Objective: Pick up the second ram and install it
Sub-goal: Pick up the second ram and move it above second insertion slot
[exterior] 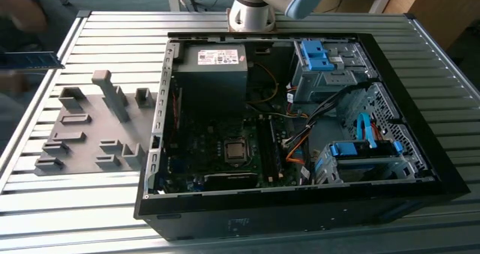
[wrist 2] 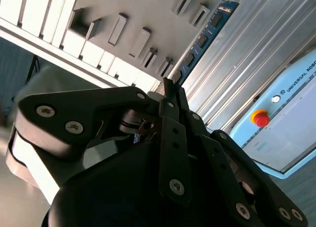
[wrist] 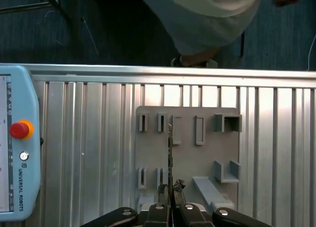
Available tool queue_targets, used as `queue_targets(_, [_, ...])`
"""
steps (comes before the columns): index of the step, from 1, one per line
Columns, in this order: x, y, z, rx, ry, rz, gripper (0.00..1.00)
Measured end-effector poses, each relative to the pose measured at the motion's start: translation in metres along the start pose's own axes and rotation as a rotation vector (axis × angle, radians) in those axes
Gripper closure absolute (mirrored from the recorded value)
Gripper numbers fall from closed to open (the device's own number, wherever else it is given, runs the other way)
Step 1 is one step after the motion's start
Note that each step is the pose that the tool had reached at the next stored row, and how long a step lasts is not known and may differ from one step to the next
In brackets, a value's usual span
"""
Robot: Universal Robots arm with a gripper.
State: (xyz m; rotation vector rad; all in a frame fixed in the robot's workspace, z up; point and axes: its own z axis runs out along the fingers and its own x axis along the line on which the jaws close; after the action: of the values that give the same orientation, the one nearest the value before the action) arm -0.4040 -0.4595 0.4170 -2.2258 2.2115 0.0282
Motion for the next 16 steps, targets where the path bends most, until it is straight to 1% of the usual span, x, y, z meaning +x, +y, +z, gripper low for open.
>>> queue_targets(12, [0.0000, -0.0024, -0.0001, -0.0001, 0.0000, 0.000, 0.86])
queue_targets(14, [0.0000, -0.0062, -0.0001, 0.0000, 0.0000, 0.000, 0.86])
queue_targets(16, [0.0000, -0.0065, -0.0001, 0.0000, 0.0000, 0.000, 0.86])
